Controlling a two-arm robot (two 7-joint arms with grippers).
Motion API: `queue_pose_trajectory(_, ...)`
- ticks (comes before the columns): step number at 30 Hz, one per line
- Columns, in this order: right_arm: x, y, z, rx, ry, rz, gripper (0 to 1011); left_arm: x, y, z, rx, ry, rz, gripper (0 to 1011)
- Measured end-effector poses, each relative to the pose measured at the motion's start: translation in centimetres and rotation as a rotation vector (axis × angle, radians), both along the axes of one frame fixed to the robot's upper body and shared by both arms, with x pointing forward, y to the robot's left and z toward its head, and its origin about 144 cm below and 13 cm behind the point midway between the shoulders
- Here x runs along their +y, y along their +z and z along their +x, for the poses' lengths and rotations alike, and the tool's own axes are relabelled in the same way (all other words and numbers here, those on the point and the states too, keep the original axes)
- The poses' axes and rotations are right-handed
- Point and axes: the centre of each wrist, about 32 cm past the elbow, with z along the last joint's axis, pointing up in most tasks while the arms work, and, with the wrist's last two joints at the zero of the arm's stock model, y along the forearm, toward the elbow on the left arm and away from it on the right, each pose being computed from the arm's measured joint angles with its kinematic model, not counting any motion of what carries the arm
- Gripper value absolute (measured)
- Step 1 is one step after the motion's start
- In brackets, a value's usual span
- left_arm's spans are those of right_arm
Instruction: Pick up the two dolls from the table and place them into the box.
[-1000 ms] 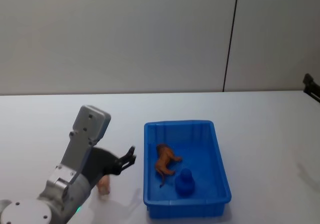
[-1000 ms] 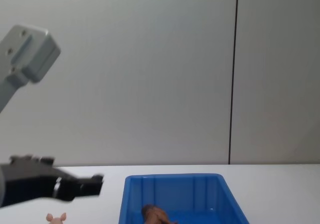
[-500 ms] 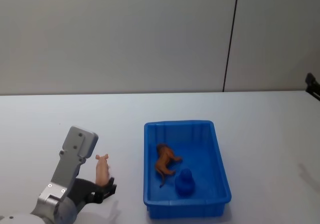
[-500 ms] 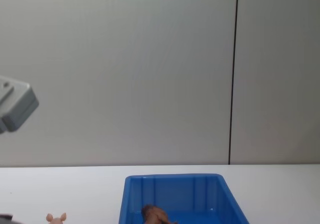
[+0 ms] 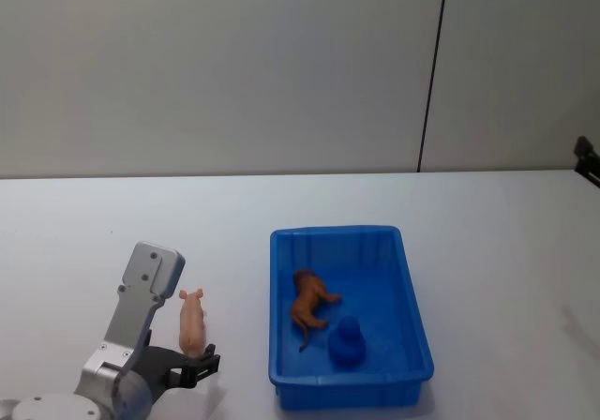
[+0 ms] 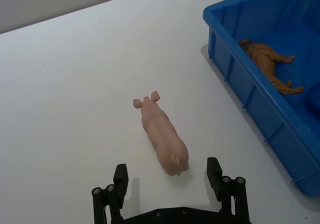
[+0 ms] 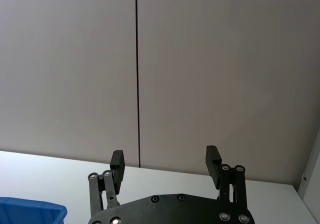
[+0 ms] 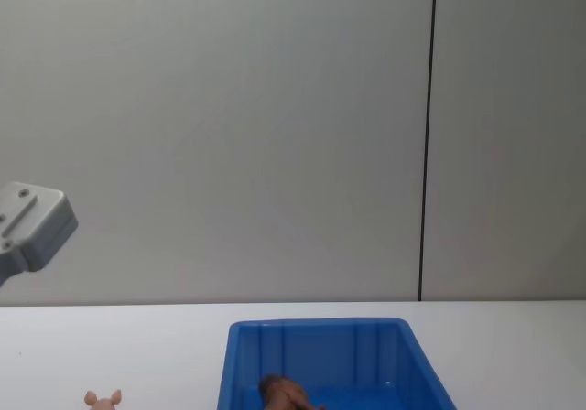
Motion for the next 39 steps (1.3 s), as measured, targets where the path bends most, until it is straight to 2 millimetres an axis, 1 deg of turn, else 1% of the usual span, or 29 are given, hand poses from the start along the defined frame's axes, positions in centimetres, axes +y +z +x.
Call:
queue_pose_trajectory(13,0.0,0.0,0.0,0.0,-0.001,0.0,1001,-0.3,-0.7,1.0,0.026,0.008,-0.029,1001)
queue_pose_trajectory(39,0.0,0.0,0.0,0.0,-0.001,0.0,1001,-0.5,-1.6,3.2,0.018,0.003,-0.035,1001)
